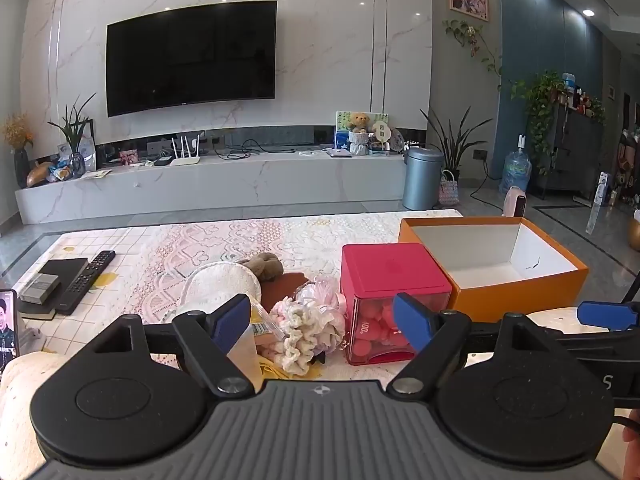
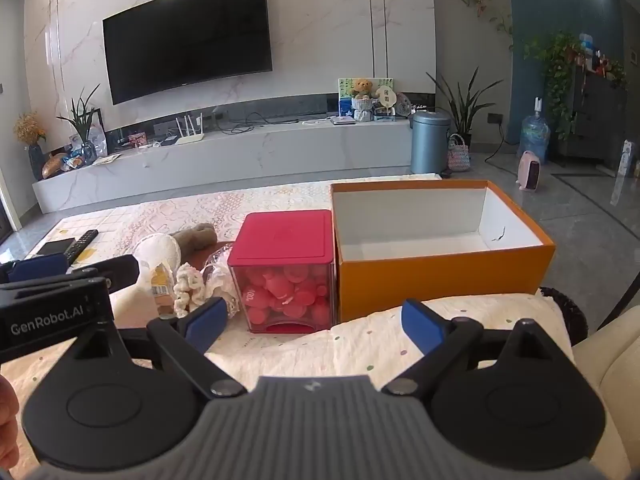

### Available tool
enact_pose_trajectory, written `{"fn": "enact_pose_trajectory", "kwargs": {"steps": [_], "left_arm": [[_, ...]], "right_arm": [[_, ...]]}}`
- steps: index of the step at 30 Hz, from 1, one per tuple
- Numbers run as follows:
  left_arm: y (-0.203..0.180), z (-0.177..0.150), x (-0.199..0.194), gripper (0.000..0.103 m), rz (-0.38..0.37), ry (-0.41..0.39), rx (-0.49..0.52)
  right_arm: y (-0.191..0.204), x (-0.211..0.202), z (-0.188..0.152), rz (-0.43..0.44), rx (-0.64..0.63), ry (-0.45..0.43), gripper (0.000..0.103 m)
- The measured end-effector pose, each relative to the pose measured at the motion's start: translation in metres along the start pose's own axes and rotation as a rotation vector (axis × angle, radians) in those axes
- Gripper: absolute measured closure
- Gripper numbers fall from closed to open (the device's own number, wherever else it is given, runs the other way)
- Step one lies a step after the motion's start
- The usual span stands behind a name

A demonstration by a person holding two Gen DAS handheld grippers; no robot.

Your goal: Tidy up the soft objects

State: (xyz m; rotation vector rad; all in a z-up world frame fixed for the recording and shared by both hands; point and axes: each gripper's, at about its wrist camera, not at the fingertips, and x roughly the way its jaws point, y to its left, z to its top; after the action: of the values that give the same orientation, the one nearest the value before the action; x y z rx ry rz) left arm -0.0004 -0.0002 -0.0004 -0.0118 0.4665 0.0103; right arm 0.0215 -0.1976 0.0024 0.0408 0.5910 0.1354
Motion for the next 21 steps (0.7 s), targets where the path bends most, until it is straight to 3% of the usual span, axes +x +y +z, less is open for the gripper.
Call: {"fn": "enact_pose_trajectory", "kwargs": {"steps": [21], "left_arm": [[0.002, -0.006, 0.002, 0.008, -0.005, 0.032, -0.019]], "right_arm": [[0.006, 0.003, -0.004, -0.038, -0.006, -0.004, 0.008]]}}
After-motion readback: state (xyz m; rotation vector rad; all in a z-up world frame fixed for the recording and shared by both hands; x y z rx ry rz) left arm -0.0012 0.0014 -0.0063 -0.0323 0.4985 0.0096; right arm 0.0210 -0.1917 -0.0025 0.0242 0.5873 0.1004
